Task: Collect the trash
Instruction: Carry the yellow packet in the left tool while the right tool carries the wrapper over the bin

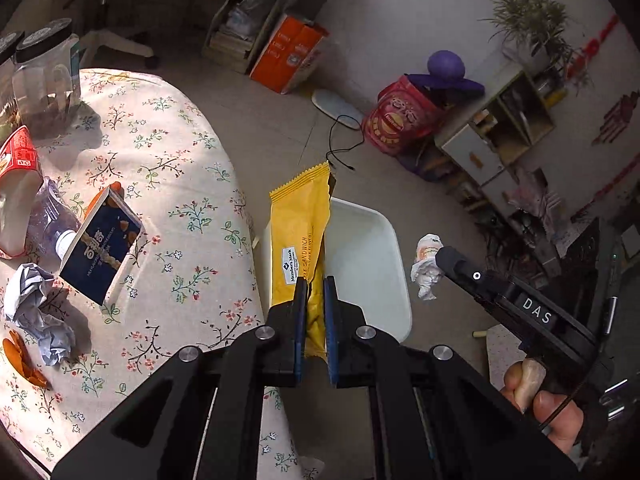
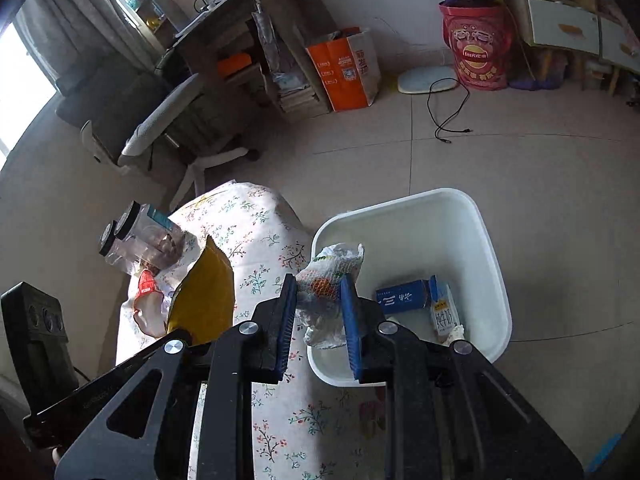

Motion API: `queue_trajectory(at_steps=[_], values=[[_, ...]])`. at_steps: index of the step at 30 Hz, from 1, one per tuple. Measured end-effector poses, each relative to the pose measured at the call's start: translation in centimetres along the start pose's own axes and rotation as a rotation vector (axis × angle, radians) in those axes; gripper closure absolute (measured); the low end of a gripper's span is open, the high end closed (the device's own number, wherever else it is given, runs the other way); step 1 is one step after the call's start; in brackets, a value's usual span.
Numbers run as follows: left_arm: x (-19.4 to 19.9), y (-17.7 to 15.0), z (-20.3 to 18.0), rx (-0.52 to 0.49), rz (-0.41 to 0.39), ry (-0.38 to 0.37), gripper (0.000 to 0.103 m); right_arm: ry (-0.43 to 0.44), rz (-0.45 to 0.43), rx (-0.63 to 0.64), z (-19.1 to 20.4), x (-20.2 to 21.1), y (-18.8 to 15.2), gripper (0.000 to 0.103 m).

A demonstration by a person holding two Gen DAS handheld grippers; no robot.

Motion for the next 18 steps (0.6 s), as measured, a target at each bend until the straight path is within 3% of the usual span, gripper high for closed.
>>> queue_trajectory(at_steps=[6, 18], values=[[-5.1, -0.8, -3.7, 0.018, 0.054, -0.083, 0.095, -0.076, -0.017, -0.087, -3.6, -0.6, 0.3, 0.082], [-12.3, -2.6, -4.2, -0.020, 0.133, -0.023, 0.095, -0.146, -0.009, -0.147, -5.5, -2.4, 0.5, 0.082]])
Point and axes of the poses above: each gripper's, at about its wrist camera, not at the fingertips, and x roughly against the way its jaws point, z to its left, y to its top, the point moved 5 cm from there along -x, roughly the way its jaws point, and after that the axes turned 11 degrees about -z, right-handed, at the moved point
